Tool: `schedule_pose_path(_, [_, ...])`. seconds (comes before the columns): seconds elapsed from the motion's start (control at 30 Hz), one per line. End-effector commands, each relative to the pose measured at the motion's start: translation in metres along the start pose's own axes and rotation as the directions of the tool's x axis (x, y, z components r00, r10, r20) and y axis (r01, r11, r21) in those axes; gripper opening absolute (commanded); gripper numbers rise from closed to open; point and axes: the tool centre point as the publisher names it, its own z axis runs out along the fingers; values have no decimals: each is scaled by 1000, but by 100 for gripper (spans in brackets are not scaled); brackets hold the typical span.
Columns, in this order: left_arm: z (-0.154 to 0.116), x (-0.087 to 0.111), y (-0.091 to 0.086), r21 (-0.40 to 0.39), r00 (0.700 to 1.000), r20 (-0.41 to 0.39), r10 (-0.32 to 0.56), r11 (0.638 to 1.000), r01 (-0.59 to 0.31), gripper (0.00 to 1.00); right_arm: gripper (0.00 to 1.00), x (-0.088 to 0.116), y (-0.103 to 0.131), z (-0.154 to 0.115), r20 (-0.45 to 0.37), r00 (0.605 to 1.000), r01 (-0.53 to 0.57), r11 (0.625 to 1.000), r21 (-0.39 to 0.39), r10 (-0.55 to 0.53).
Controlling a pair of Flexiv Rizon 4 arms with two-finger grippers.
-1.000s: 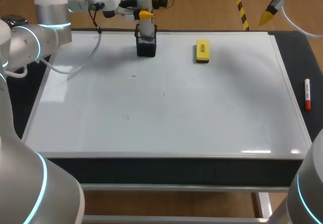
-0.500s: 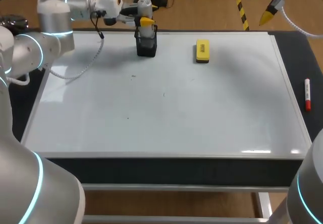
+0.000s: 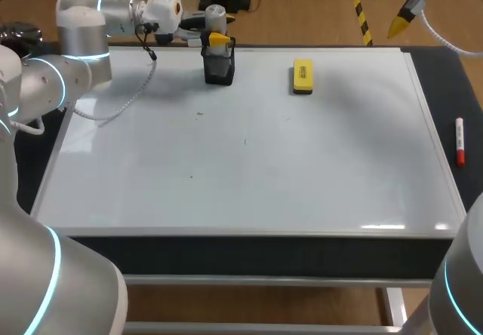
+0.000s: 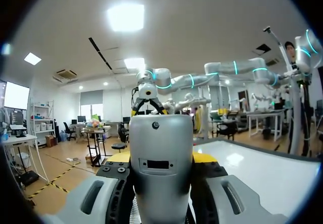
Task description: Pick up the inspection probe, press it on each red-marked spot on the whiteboard one by one, put down the probe, pick up the eraser, and wipe off all the red marks.
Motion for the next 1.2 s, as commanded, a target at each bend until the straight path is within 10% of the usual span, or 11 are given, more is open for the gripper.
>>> schedule_pose_path(0.03, [-1,-8,7,6,993,-119,-4,1000,4,0,100,-1,0,-2,-5,1000,0,1000,4,0])
schedule_pose_path(0.7, [2,-8,16,30,988,-154,20,999,-16,2,100,-1,0,-2,-5,1000,0,1000,4,0])
schedule_pose_path(0.8, [3,-7,13,28,985,-169,25,999,-20,100,100,-1,0,-2,-5,1000,0,1000,4,0])
schedule_pose_path(1.2, [-14,-1,-13,-72,990,-127,55,995,-64,100,100,-1,0,-2,-5,1000,0,1000,4,0])
